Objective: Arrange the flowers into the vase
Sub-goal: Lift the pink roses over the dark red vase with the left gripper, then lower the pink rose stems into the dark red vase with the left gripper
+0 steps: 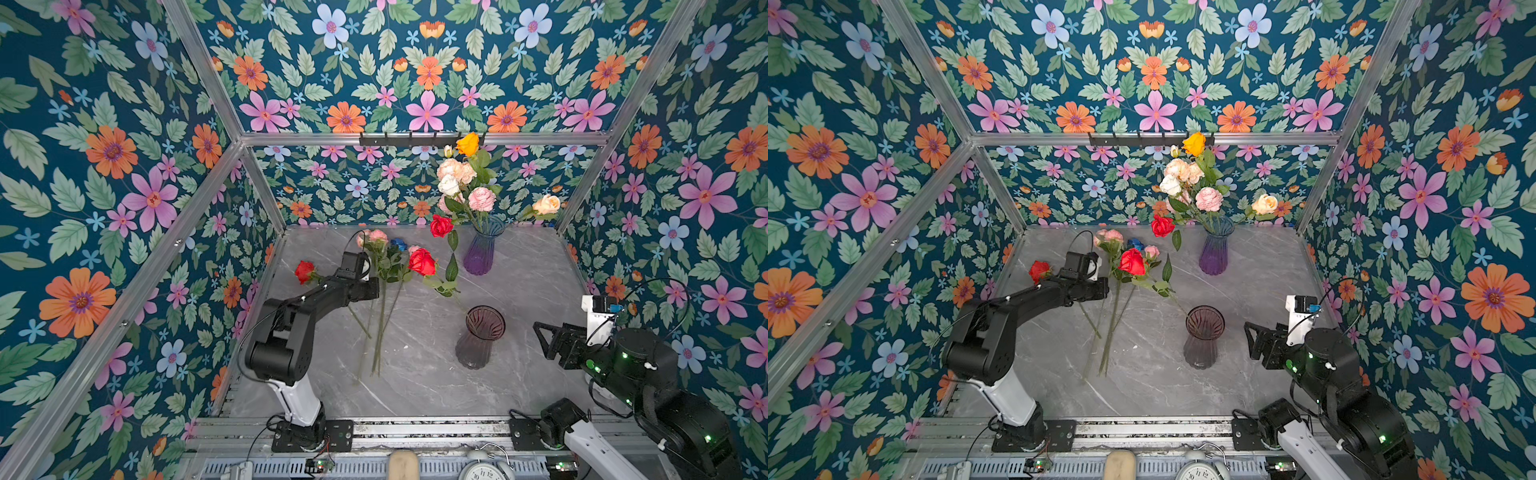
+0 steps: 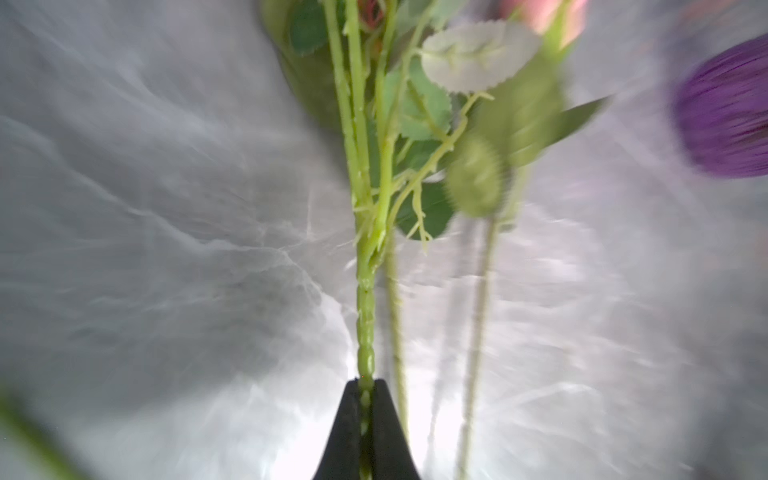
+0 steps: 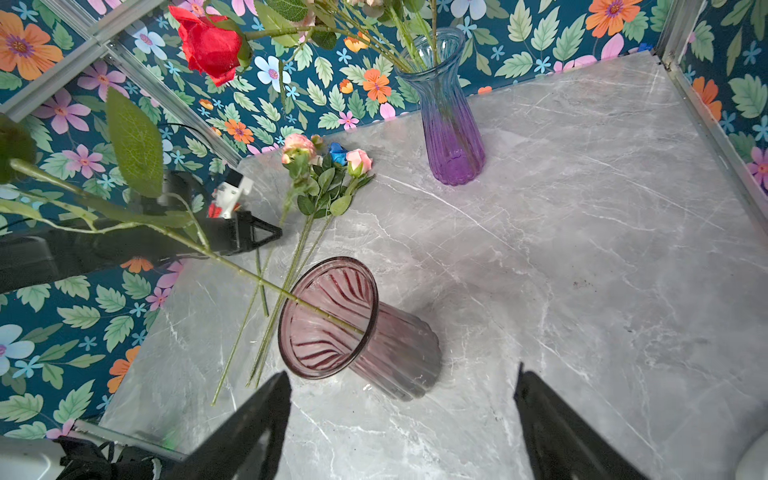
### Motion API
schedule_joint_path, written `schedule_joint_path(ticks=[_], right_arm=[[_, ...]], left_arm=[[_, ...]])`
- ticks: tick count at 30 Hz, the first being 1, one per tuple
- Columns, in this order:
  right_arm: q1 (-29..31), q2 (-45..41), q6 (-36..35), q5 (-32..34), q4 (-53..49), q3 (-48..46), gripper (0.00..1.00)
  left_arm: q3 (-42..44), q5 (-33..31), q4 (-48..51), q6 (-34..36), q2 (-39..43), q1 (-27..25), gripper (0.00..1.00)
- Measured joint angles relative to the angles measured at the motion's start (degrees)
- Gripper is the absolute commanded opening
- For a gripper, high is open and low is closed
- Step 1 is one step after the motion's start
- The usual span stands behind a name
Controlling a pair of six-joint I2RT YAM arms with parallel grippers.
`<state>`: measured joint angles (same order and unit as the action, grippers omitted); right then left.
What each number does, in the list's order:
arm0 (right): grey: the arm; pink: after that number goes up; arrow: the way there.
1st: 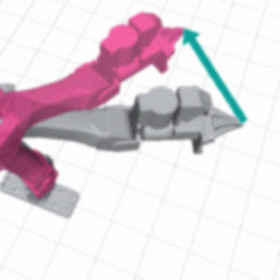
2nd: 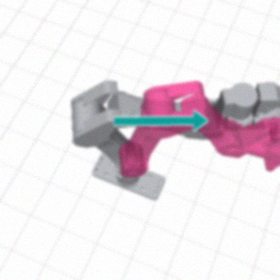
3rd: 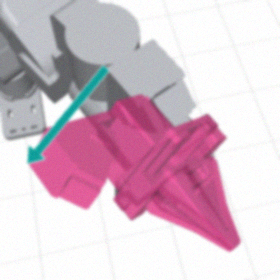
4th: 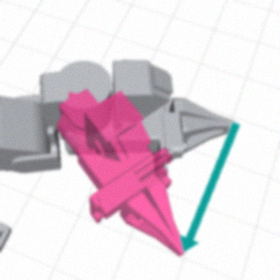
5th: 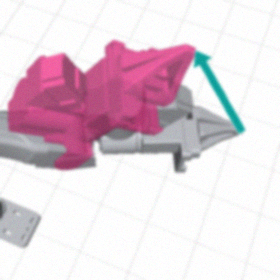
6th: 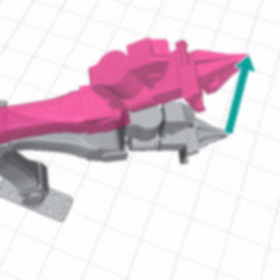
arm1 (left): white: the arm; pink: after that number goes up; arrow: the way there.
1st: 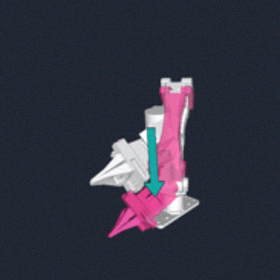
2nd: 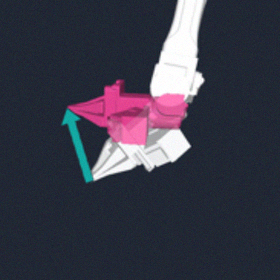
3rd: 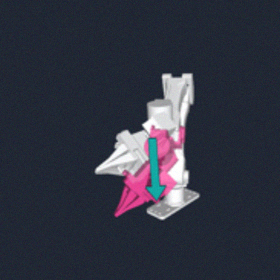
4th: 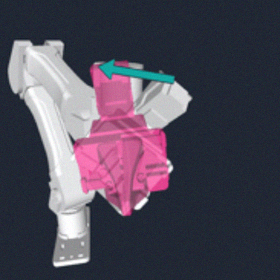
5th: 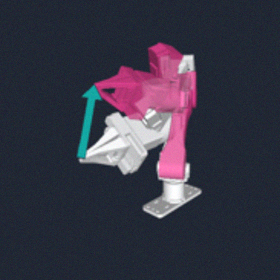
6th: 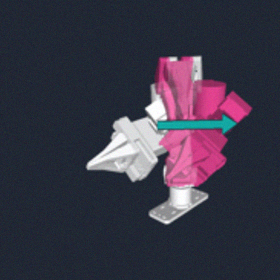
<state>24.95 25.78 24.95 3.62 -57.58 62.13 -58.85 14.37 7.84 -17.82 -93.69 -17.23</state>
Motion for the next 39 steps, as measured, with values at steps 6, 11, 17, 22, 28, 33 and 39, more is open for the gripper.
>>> schedule_joint_path(ticks=[6, 11, 17, 22, 28, 33, 39], right_arm=[[0.00, -0.15, 0.02, -0.02, -0.09, -0.37, 0.86], [0.00, 0.48, 0.52, -0.59, 0.52, -1.60, 0.86], [0.00, 0.83, 1.68, -1.88, 1.49, -1.88, 0.86], [0.00, 1.11, 1.92, -2.23, 2.29, -1.66, 0.86], [0.00, 0.98, 2.10, -2.60, 1.66, 0.42, 0.86], [0.00, 0.07, 2.01, -1.95, 0.20, 1.51, 0.86], [0.00, -0.98, 1.62, -1.14, -1.60, 2.56, 0.86]], left_arm=[[0.28, -5.42, -3.43, -0.07, 27.10, 0.24, 0.00], [1.51, 3.74, -20.76, -4.61, 42.14, -0.04, 0.00], [-4.46, 16.15, -51.08, -24.06, 38.05, -2.62, 0.00], [-11.65, 20.76, -61.57, -30.08, 29.22, -19.04, 0.00], [-24.59, 25.14, -54.36, -18.34, 19.34, -38.21, 0.00], [-27.74, 25.94, -53.42, -13.70, 11.80, -43.30, 0.00], [-27.74, 27.32, -48.37, -1.79, 6.01, -46.64, 0.00]])
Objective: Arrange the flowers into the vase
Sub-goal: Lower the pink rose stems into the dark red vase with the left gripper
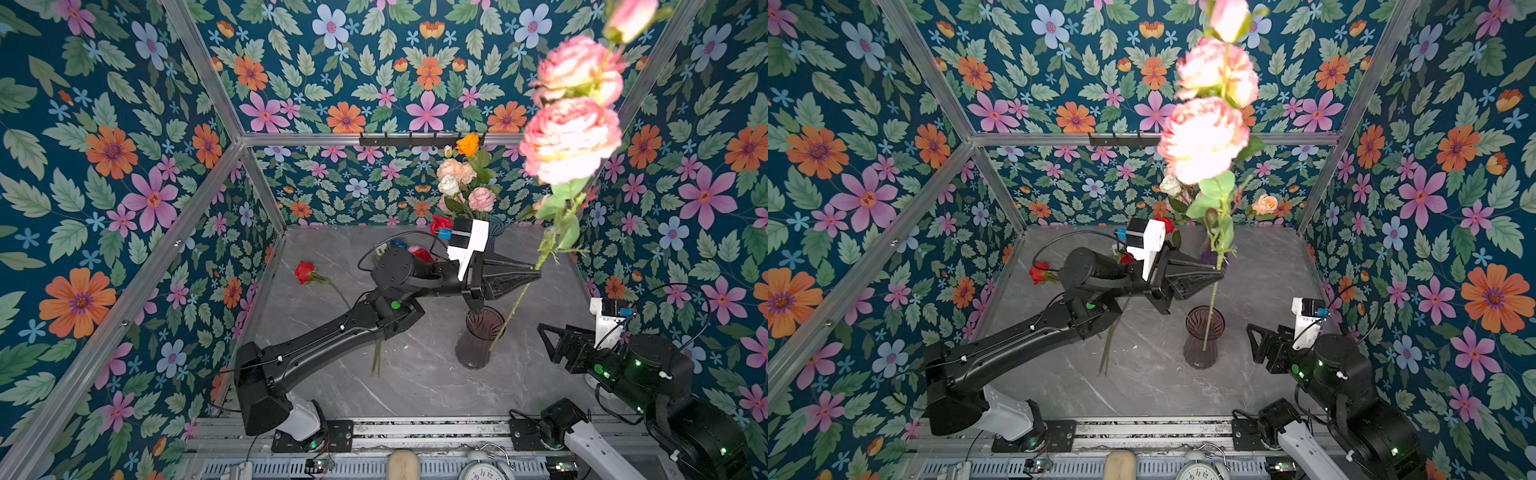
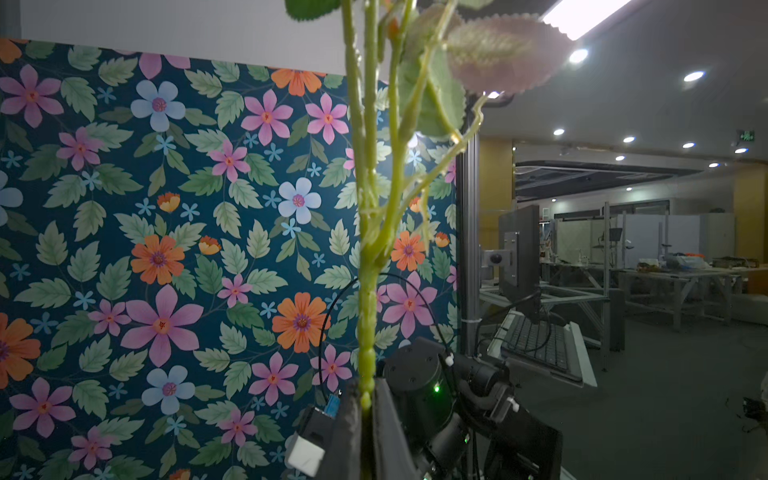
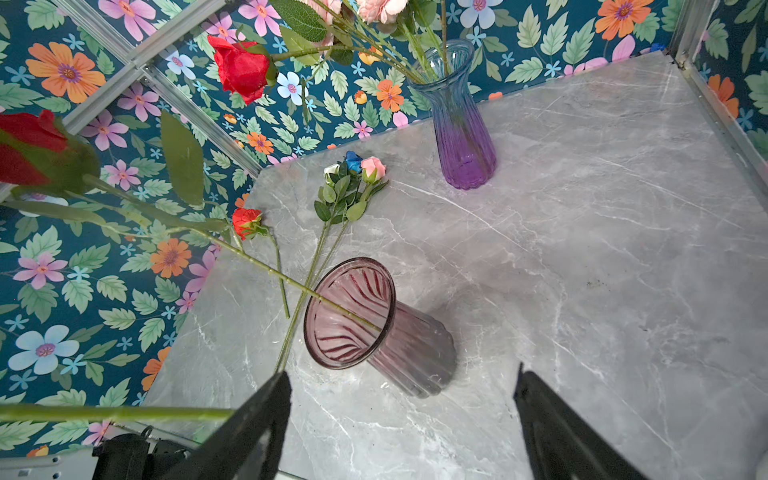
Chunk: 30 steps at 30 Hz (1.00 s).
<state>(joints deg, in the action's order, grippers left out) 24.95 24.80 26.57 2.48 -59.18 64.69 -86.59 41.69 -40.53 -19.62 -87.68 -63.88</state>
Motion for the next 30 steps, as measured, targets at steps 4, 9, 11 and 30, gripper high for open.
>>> schedule_joint_path(ticks=[4, 9, 11, 30], right_arm=[[0.00, -0.63, -0.20, 0.72, -0.94, 0.37, 0.86], [0.00, -1.18, -0.39, 0.92, -1.40, 0.39, 0.86], [0.00, -1.36, -0.42, 0.94, -1.42, 0.26, 0.86], [0.00, -0.70, -0.63, 0.92, -1.42, 0.74, 0.86]], left_arm=[[1.01, -0.46, 3.04, 8.33, -1.62, -0.81, 0.00], [1.70, -1.36, 5.40, 14.12, -3.54, -0.76, 0.00], [1.64, -1.57, 6.25, 15.47, -3.93, -0.85, 0.00], [-3.74, -2.95, 10.10, 18.82, -2.89, -0.92, 0.00]])
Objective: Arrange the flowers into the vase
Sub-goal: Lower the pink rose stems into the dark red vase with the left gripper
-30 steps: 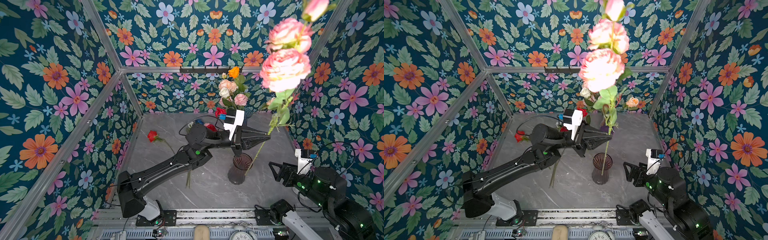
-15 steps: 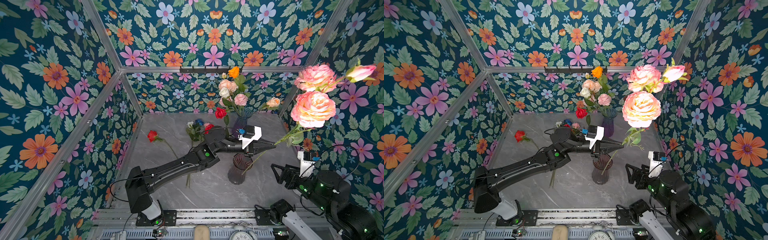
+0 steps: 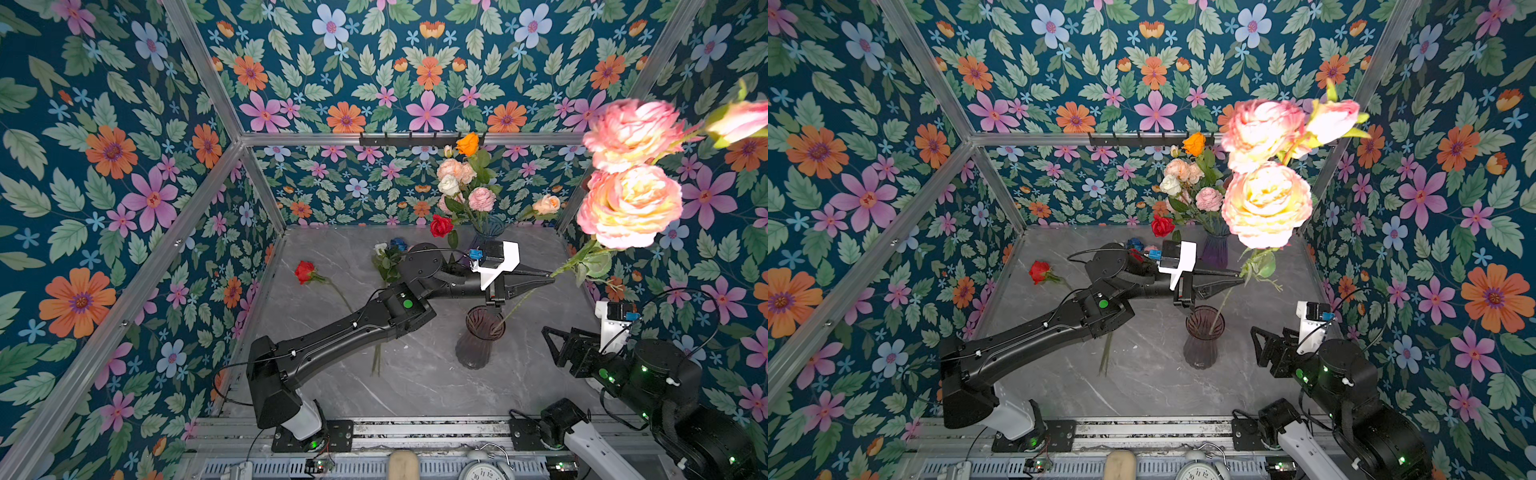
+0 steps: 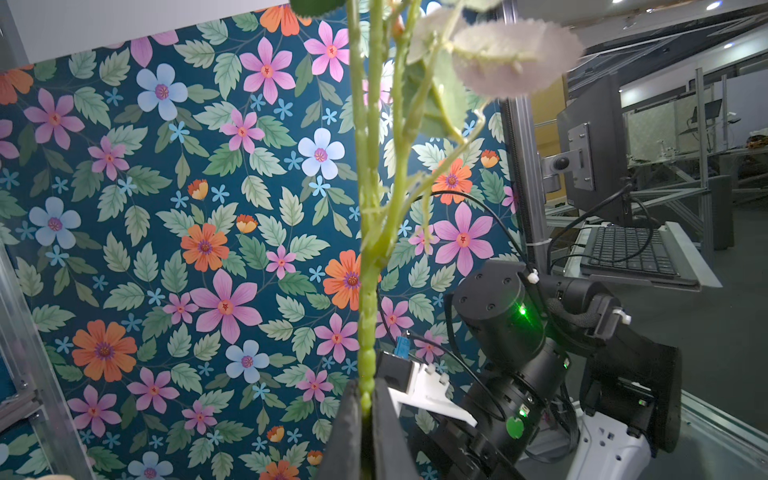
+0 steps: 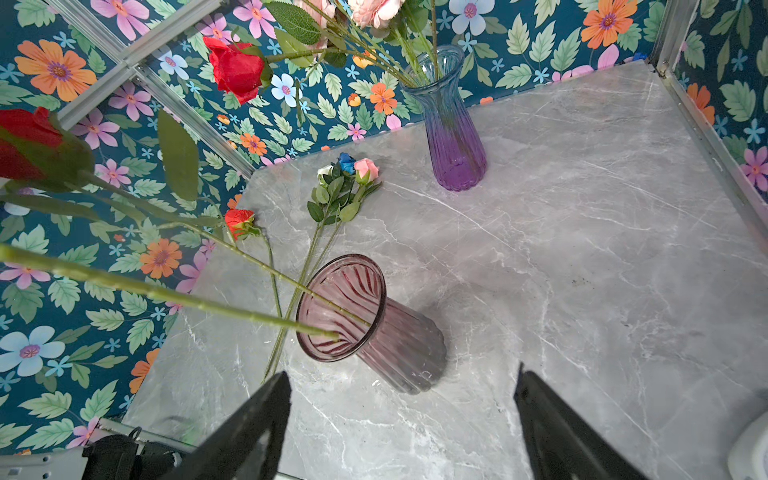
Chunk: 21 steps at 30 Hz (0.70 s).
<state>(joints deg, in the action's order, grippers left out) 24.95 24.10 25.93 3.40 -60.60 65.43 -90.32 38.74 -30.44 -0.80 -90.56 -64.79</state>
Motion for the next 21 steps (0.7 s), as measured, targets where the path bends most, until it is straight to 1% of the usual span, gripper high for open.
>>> schedule_joint_path(ticks=[6, 12, 21], right_arm=[[0.00, 0.02, 0.00, 0.00, 0.00, 0.09, 0.86], [0.00, -0.15, 0.02, 0.00, 0.02, -0.61, 0.86], [0.00, -1.44, 0.11, 0.00, 0.00, -2.69, 0.86]], left_arm=[[-0.26, -1.20, 2.67, 1.57, 0.22, 0.04, 0.00], [3.37, -2.73, 2.78, 1.92, 0.59, 0.17, 0.00], [9.84, -5.81, -0.66, -2.21, 0.59, 0.85, 0.00]])
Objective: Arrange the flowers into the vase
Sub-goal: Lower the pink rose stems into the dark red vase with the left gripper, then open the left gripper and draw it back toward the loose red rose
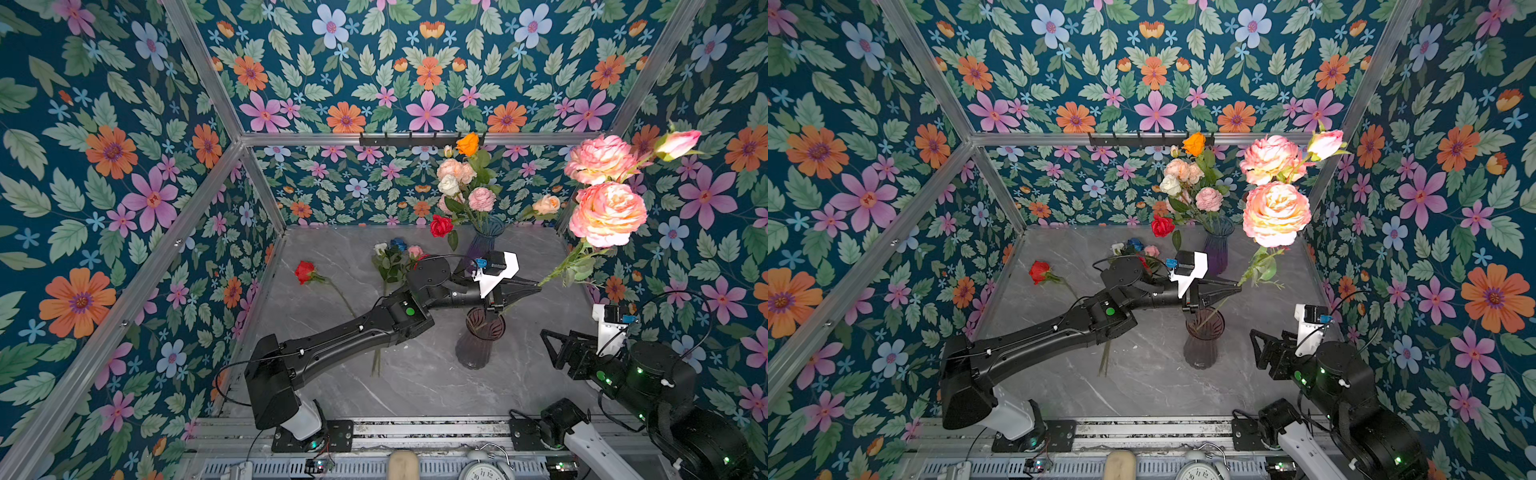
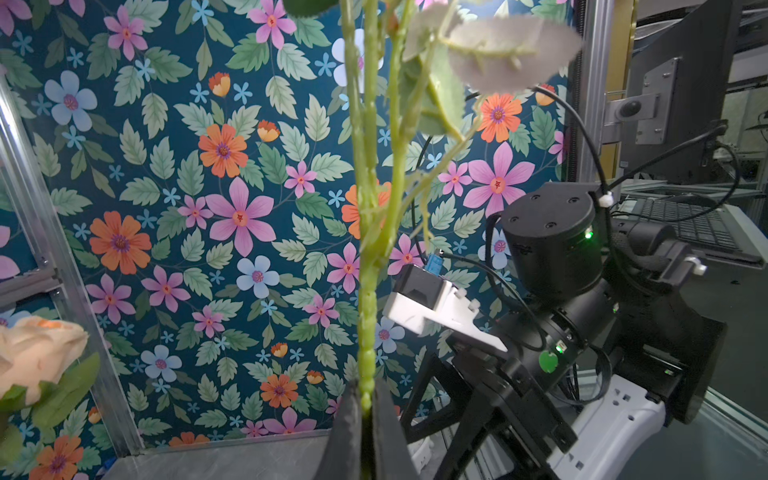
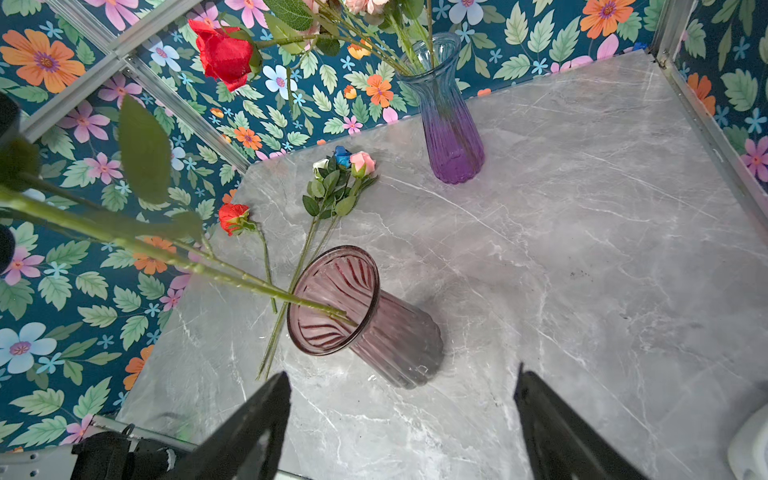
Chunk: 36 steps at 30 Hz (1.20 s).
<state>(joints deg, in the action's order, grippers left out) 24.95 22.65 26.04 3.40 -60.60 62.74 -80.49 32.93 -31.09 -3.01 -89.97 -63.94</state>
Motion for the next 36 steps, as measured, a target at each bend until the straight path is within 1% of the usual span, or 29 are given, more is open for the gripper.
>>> schedule_joint_path(ticks=[5, 7, 8, 10, 11, 12, 13, 16, 21, 23, 26, 30, 33, 35, 36], right_arm=[[0.00, -0.02, 0.42, -0.04, 0.04, -0.92, 0.86], [0.00, -0.02, 0.42, -0.07, 0.15, -1.31, 0.86], [0.00, -0.02, 0.42, -0.11, 0.20, -1.49, 0.86], [0.00, -0.02, 0.42, -0.26, 0.31, -1.95, 0.86], [0.00, -0.02, 0.42, -0.24, 0.31, -2.08, 0.86], [0.00, -0.02, 0.42, -0.24, 0.33, -2.23, 0.86], [0.00, -0.02, 0.42, -0.26, 0.37, -2.32, 0.86], [0.00, 0.07, 0.42, -0.26, 0.44, -2.47, 0.86], [0.00, 0.52, 0.44, -0.48, 0.66, -2.64, 0.86], [0.00, 0.59, 0.44, -0.50, 0.70, -2.64, 0.86], [0.00, 1.14, 0.46, -0.79, 0.81, -2.64, 0.86], [0.00, 1.99, 0.46, -1.40, 0.96, -2.56, 0.86], [0.00, 2.60, 0.44, -1.68, 1.81, -2.60, 0.86], [0.00, 2.84, 0.46, -1.81, 2.78, -3.08, 0.86], [0.00, 2.99, 0.46, -1.99, 3.37, -3.56, 0.86]], left_arm=[[3.87, -3.04, -2.29, -2.36, 0.24, 0.87, 0.00], [5.51, -4.15, -2.89, -3.02, 0.50, 1.38, 0.16], [6.21, -4.52, -3.19, -3.19, 0.63, 1.62, 0.27], [7.50, -5.11, -3.76, -4.00, 0.85, 2.01, 0.62], [7.96, -5.62, -3.96, -4.37, 0.96, 2.05, 0.73], [8.48, -6.16, -4.09, -4.35, 1.16, 2.05, 0.82], [9.09, -6.43, -4.22, -4.55, 1.53, 2.03, 0.87], [10.34, -7.56, -4.52, -5.55, 3.13, 1.99, 0.88], [10.71, -9.11, -4.63, -5.60, 6.32, 1.97, 0.85], [10.64, -9.94, -3.39, -6.05, 8.00, 2.01, 0.85], [10.23, -11.10, 1.03, -7.10, 11.39, 2.01, 0.85], [10.14, -11.32, 8.85, -7.06, 18.29, 2.01, 0.85], [11.41, -11.43, 13.86, -7.06, 25.66, 2.01, 0.83], [12.90, -13.66, 17.62, -7.08, 31.32, 1.95, 0.80], [13.57, -15.85, 19.67, -7.10, 34.14, 1.92, 0.79]])
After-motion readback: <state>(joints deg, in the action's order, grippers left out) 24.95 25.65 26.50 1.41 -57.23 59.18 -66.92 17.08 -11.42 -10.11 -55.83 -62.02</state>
